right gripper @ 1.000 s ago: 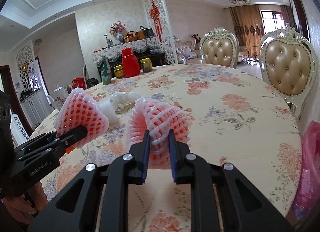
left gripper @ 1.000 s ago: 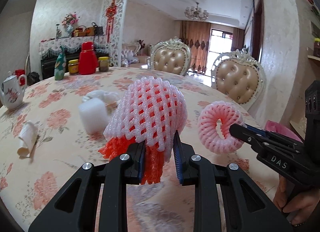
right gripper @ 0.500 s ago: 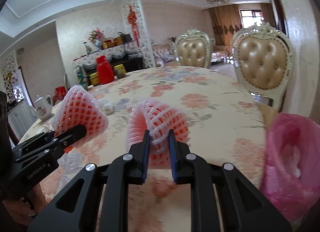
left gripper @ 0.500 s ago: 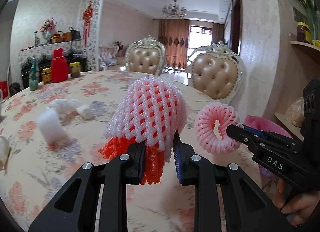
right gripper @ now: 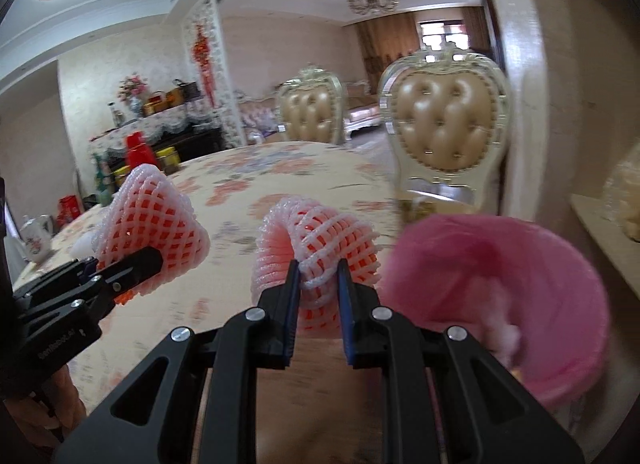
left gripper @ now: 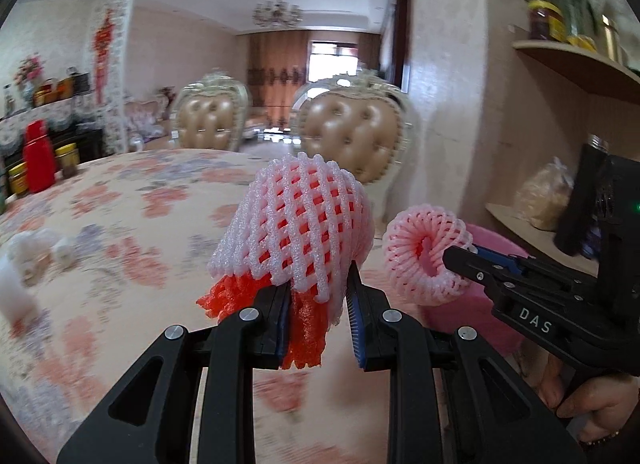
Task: Collect trash
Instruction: 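Carry both foam nets toward the pink bin, then open the right gripper over the bin while the left releases its foam net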
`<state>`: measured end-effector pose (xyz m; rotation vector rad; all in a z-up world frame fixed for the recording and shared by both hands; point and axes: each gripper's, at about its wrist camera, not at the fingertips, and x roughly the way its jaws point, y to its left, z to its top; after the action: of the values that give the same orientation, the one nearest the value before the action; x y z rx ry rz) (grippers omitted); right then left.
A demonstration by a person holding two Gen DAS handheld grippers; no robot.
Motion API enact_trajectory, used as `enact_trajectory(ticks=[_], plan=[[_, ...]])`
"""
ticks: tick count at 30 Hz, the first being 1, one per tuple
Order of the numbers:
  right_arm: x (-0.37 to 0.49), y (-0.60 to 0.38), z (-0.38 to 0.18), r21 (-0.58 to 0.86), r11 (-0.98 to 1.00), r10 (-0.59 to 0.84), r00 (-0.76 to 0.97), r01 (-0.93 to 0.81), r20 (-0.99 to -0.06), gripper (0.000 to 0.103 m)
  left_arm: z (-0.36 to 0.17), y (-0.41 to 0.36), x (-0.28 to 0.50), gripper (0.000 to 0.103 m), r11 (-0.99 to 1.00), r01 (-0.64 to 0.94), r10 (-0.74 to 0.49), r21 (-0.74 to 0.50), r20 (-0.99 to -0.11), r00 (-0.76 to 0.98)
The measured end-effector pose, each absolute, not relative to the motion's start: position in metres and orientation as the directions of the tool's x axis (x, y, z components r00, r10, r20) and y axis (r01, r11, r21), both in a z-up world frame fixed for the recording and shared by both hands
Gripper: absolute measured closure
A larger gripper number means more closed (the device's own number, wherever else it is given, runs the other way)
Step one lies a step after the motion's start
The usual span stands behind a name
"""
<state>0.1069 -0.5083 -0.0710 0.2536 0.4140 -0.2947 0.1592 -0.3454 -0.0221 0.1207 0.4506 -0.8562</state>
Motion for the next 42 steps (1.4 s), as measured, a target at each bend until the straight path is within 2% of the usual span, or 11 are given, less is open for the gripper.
enact_trajectory(ticks=[13,14,16,17,18,21,23,25,32,34,42], plan=[[0.051,-0.610,-0.081,0.196,0.813,-0.426,0.790,0.548,-0.442,0.083,-0.022,-0.452,0.145,0.080,0.489,0.867,-0.800,-0.093,-0.443,0.404],[0.050,-0.616,-0.084,0.202,0.812,-0.421,0.789,0.548,-0.448,0.078,-0.022,-0.459,0.145,0.080,0.479,0.873,-0.803,-0.094,-0.448,0.392],[0.048,-0.624,-0.089,0.207,0.804,-0.420,0.780,0.557,-0.464,0.058,-0.024,-0.474,0.144,0.080,0.461,0.881,-0.810,-0.103,-0.455,0.370],[0.045,-0.627,-0.089,0.215,0.798,-0.425,0.779,0.563,-0.462,0.041,-0.025,-0.484,0.144,0.079,0.447,0.887,-0.818,-0.117,-0.455,0.352],[0.040,-0.630,-0.089,0.235,0.790,-0.429,0.784,0.567,-0.448,0.040,-0.025,-0.488,0.145,0.077,0.440,0.890,-0.820,-0.121,-0.458,0.344],[0.028,-0.638,-0.088,0.239,0.770,-0.458,0.773,0.592,-0.440,0.040,-0.027,-0.506,0.145,0.068,0.427,0.896,-0.824,-0.121,-0.460,0.331],[0.017,-0.643,-0.087,0.244,0.752,-0.479,0.762,0.612,-0.436,0.040,-0.028,-0.514,0.143,0.052,0.412,0.902,-0.830,-0.127,-0.462,0.314],[0.008,-0.648,-0.086,0.246,0.738,-0.498,0.753,0.628,-0.430,0.040,-0.030,-0.517,0.140,0.042,0.406,0.905,-0.837,-0.127,-0.449,0.312],[-0.011,-0.639,-0.079,0.243,0.729,-0.520,0.748,0.640,-0.412,0.040,-0.029,-0.496,0.141,0.017,0.458,0.880,-0.820,-0.123,-0.442,0.365],[-0.009,-0.634,-0.075,0.244,0.735,-0.515,0.755,0.632,-0.405,0.040,-0.027,-0.474,0.145,0.014,0.501,0.858,-0.800,-0.114,-0.438,0.409],[0.027,-0.584,-0.062,0.239,0.809,-0.428,0.817,0.537,-0.387,0.036,-0.017,-0.372,0.167,0.014,0.663,0.744,-0.694,-0.079,-0.439,0.571]])
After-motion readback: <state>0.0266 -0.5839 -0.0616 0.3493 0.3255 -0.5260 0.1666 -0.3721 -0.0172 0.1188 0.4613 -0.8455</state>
